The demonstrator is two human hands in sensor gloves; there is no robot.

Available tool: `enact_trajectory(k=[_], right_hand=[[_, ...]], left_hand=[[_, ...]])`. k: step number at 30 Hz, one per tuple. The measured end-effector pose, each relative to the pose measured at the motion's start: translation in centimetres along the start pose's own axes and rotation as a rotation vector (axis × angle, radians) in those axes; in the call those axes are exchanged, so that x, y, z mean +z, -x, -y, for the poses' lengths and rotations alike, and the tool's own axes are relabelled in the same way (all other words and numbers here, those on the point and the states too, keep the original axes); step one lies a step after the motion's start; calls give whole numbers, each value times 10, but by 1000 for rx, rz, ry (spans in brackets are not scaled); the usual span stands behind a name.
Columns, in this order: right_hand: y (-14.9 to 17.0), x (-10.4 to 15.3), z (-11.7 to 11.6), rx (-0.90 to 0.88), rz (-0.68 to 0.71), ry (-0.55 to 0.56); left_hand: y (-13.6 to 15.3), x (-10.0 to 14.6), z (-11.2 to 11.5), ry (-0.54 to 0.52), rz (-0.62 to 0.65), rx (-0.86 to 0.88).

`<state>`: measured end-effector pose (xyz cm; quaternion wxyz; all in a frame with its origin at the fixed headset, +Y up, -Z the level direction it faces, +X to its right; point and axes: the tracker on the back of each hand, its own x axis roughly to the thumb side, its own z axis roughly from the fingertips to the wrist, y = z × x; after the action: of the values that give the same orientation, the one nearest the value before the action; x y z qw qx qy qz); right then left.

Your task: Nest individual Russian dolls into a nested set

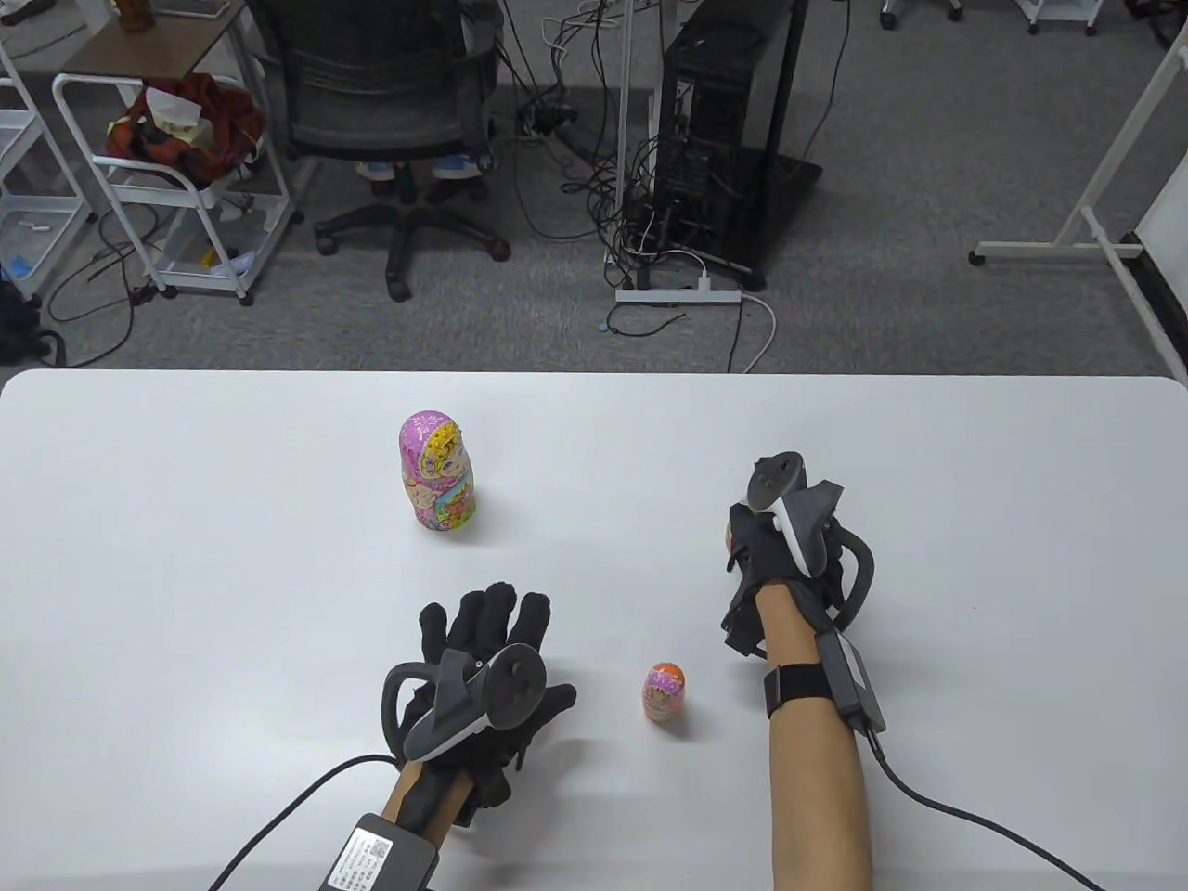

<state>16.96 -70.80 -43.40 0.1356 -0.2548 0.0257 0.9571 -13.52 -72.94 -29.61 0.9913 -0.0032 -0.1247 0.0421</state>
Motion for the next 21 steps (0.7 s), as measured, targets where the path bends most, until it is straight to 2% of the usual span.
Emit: enact_trajectory(k=[4, 5, 8, 10, 13, 16, 19, 21], right_hand=[[0, 29, 14, -118, 203, 61], [1, 42, 19, -185, 289, 85], [5, 79, 31, -346, 507, 87], [9, 100, 36, -421, 601, 63], [16, 127, 37, -547, 671, 10], [22, 143, 30, -637, 705, -40], [27, 150, 26, -615, 751, -29], [28, 151, 23, -623, 773, -60]], left_hand=[[1, 2, -4, -14, -3, 36], [0, 3, -5, -23, -3, 48], [-1, 7, -11, -62, 3, 84], [-2, 10, -15, -101, 8, 106], [-6, 15, -22, -159, 22, 118], [-10, 19, -26, -213, 37, 128], [-15, 22, -28, -247, 52, 124], [-18, 23, -29, -259, 63, 116]])
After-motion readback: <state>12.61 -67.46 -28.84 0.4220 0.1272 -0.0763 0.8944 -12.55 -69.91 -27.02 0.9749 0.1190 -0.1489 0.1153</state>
